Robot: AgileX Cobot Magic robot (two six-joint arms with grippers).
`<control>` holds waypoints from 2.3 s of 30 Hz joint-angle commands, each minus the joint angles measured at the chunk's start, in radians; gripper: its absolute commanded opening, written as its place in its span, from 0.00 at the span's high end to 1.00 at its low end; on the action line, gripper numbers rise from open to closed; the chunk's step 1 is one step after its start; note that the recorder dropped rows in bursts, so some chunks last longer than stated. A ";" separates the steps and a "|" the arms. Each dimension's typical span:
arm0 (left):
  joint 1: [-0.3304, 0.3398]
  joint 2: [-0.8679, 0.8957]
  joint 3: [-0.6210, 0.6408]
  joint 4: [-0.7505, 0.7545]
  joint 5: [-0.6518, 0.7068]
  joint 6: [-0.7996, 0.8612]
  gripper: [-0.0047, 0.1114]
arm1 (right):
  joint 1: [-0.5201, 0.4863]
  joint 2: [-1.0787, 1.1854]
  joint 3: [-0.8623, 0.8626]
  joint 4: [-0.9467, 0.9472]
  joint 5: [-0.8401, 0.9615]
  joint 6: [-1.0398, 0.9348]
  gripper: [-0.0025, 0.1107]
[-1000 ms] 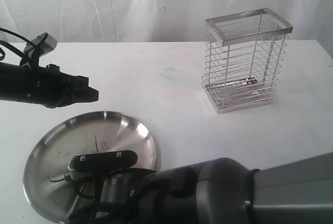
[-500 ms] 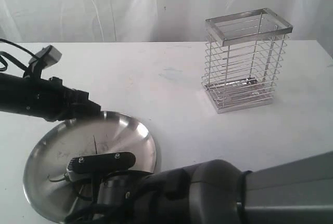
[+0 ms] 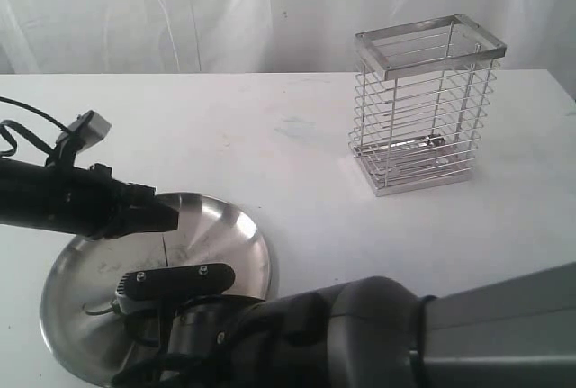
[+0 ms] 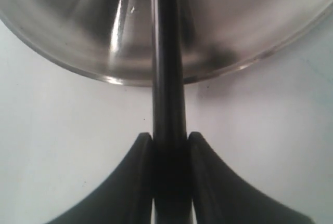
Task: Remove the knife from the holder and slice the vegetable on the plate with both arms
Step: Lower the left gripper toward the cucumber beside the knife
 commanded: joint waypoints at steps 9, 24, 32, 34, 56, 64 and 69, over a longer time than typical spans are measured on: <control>-0.001 0.091 0.031 -0.067 0.006 0.065 0.96 | 0.004 0.002 -0.005 -0.011 0.002 0.024 0.98; -0.001 0.210 0.031 0.040 -0.075 -0.062 0.96 | 0.004 0.002 -0.005 -0.009 0.004 0.031 0.98; -0.001 0.250 0.031 0.040 -0.123 -0.062 0.96 | 0.004 0.002 -0.005 0.027 0.056 0.026 0.98; -0.001 0.265 0.031 0.040 -0.125 -0.062 0.96 | 0.004 0.002 -0.005 0.065 0.106 -0.016 0.98; -0.001 0.311 0.031 0.046 -0.133 -0.062 0.96 | 0.004 0.050 -0.005 0.372 0.129 -0.267 0.98; -0.001 0.289 -0.024 -0.005 -0.024 -0.034 0.96 | 0.004 0.050 -0.005 0.358 0.123 -0.267 0.98; -0.001 0.175 -0.051 0.038 0.012 -0.036 0.96 | 0.004 0.050 -0.005 0.348 0.123 -0.267 0.98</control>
